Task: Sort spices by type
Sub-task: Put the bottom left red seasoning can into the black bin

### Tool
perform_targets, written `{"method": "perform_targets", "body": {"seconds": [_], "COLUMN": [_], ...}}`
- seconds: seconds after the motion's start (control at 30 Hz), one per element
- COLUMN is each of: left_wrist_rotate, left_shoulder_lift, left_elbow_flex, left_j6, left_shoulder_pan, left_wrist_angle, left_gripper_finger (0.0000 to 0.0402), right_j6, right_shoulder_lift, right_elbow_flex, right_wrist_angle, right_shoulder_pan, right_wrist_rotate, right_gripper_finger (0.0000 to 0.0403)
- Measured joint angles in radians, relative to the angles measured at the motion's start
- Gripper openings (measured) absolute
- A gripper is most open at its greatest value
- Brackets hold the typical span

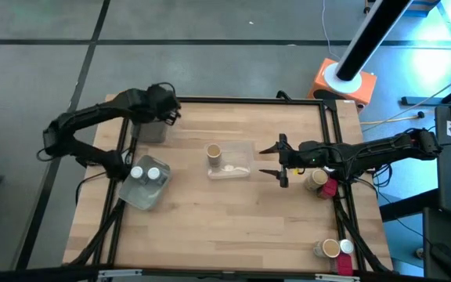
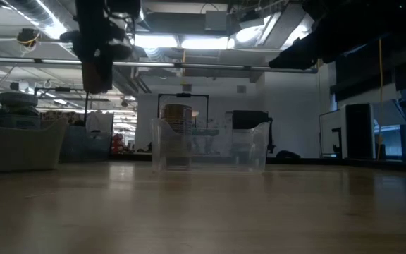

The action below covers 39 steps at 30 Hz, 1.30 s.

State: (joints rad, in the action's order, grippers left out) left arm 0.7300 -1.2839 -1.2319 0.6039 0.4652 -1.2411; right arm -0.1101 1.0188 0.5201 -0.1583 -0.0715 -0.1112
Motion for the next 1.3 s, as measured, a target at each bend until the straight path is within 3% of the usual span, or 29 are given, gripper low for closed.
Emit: {"method": "perform_targets", "body": {"seconds": [0.3,0.57,0.87,1.3], "left_wrist_rotate": [-0.087,-0.145,-0.144,-0.143], "left_shoulder_lift": [-0.001,-0.001,-0.013,-0.164], "left_elbow_flex": [0.12,0.24,0.281,0.281], "left_j6": [-0.119,-0.174,-0.162,-0.155], "left_shoulder_pan": [0.193,0.284,0.36,0.399], "left_wrist_angle": [0.249,0.429,0.453,0.442], "left_gripper_finger": [0.0198,0.0189,0.0188,0.0188], "right_j6": [0.0,-0.001,-0.001,-0.001], "right_shoulder_lift": [0.0,0.0,0.0,0.0], "right_elbow_flex": [0.0,0.0,0.0,0.0], "right_wrist_angle": [0.004,0.004,0.004,0.004], "right_shoulder_pan": [0.0,0.0,0.0,0.0], "right_wrist_rotate": [0.0,0.0,0.0,0.0], "right_gripper_finger": [0.0301,0.0301,0.0301,0.0301]}}
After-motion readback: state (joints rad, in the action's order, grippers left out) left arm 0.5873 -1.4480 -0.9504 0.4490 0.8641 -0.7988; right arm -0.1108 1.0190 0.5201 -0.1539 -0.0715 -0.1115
